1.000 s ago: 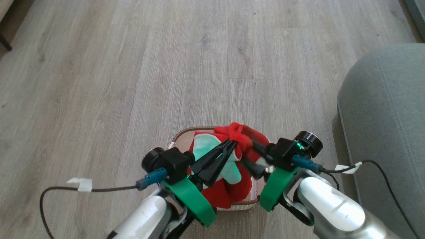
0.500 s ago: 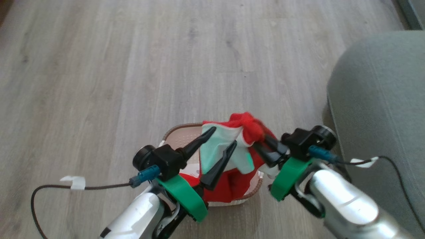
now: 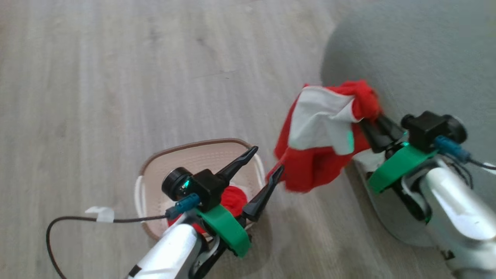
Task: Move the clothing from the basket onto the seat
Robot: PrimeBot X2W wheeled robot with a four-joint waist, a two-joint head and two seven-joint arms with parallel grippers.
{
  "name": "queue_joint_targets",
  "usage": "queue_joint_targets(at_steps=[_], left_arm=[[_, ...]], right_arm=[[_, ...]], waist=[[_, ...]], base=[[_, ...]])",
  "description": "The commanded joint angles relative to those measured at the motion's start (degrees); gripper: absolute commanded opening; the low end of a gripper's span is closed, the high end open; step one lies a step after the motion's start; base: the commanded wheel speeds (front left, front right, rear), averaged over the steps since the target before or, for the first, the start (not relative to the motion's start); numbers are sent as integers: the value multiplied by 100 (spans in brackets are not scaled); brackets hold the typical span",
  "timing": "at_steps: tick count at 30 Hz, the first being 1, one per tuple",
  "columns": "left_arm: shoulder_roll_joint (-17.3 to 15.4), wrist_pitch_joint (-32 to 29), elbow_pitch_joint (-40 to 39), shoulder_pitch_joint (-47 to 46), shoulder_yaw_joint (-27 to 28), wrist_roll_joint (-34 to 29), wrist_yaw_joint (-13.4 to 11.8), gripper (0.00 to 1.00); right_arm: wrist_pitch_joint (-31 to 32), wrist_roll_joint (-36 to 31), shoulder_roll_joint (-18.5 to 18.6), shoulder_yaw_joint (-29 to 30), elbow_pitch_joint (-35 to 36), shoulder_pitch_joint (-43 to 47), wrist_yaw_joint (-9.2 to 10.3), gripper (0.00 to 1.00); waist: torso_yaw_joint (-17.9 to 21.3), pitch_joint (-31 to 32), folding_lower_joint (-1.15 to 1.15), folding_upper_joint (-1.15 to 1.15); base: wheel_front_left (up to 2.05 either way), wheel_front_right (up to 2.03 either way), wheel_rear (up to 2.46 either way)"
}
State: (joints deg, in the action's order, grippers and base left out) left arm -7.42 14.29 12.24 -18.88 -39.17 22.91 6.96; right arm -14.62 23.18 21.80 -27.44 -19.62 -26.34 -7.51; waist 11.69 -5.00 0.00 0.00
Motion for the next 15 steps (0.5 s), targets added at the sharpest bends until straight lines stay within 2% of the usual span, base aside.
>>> queue_joint_targets(at_steps=[1,8,15], left_arm=[[39,70,-155,-212,215,-59,28,100],[236,70,-86,-166,154,-74,49,100],[288,71,-83,-211,2,9,51,100]], right_arm=[[-38,-33,73,96,188,-54,2,0],[-38,-50,46,483,149,24,2,0],[-38,-56,-41,669,156,62,2,0]], waist=[[380,-126,0,0],[847,-156,0,0],[946,-232,0,0]], base=[[0,0,0],[0,0,0],[0,0,0]])
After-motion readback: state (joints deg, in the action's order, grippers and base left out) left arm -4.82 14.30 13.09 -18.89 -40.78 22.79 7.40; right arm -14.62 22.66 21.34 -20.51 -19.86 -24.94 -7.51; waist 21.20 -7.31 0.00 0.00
